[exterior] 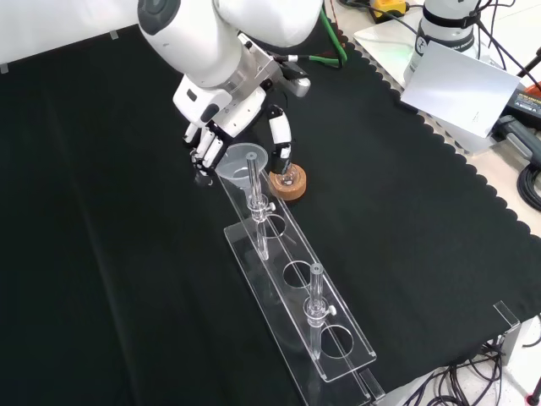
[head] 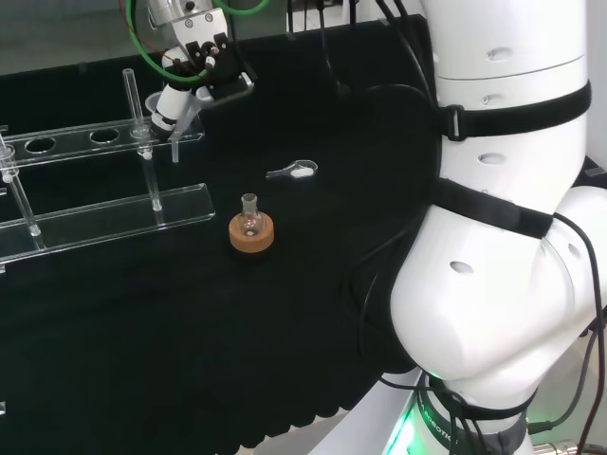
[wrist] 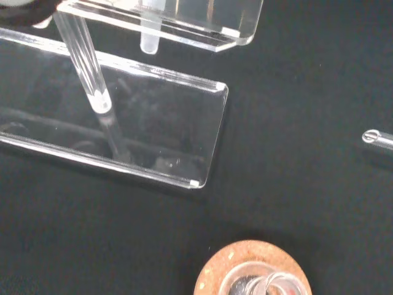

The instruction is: Pick up the funnel from the transparent funnel stand.

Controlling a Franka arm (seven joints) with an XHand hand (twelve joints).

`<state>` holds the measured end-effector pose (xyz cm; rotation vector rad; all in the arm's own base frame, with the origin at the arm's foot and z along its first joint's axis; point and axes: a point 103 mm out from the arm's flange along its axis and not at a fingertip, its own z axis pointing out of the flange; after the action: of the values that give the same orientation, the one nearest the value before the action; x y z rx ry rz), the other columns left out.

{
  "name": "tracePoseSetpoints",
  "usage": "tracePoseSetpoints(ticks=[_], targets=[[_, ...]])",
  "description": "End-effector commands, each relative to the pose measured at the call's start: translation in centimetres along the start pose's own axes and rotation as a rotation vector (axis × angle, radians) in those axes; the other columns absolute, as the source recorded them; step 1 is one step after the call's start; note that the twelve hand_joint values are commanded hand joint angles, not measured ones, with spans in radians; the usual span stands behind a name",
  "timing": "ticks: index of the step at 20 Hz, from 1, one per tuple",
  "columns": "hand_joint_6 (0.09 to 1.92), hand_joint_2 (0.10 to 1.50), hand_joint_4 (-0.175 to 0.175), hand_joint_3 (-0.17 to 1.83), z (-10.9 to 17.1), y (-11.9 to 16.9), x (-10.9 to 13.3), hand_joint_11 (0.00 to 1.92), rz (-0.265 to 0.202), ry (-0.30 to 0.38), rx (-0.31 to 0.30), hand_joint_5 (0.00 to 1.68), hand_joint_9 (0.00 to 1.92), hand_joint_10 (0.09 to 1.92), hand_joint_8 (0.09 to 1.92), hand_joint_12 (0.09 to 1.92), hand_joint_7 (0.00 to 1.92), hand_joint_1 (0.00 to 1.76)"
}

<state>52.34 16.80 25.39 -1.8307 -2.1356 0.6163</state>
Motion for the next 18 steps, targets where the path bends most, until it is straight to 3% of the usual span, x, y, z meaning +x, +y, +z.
tracePoseSetpoints(ticks=[1, 3, 5, 9, 15, 17, 18], targets=[[0.46, 0.67, -0.060, 0.45, -1.0, -0.9, 0.3, 0.46, 0.028, -0.078, -0.221, 0.69, 1.14, 0.72, 0.92, 1.33, 0.86, 0.74], [0.73, 0.68, -0.055, 0.48, -1.9, -1.4, 0.3, 0.53, 0.036, -0.110, -0.252, 0.76, 1.22, 0.76, 0.98, 1.28, 0.97, 0.78], [0.83, 0.70, -0.054, 0.50, -2.8, -1.8, 0.3, 0.57, 0.033, -0.132, -0.251, 0.79, 1.25, 0.78, 1.01, 1.27, 1.00, 0.80], [0.87, 0.70, -0.052, 0.52, -4.9, -3.0, -0.2, 0.59, 0.030, -0.128, -0.237, 0.80, 1.26, 0.79, 1.01, 1.26, 1.00, 0.81], [0.90, 0.70, -0.050, 0.55, -6.8, -5.5, -1.2, 0.59, 0.064, -0.103, -0.188, 0.77, 1.26, 0.79, 1.01, 1.25, 0.97, 0.79], [0.90, 0.70, -0.050, 0.55, -7.2, -6.6, -2.1, 0.59, 0.048, -0.093, -0.176, 0.76, 1.25, 0.79, 1.01, 1.25, 0.96, 0.78], [0.91, 0.70, -0.050, 0.56, -7.6, -7.5, -2.3, 0.59, 0.064, -0.134, -0.176, 0.76, 1.25, 0.79, 1.01, 1.25, 0.96, 0.78]])
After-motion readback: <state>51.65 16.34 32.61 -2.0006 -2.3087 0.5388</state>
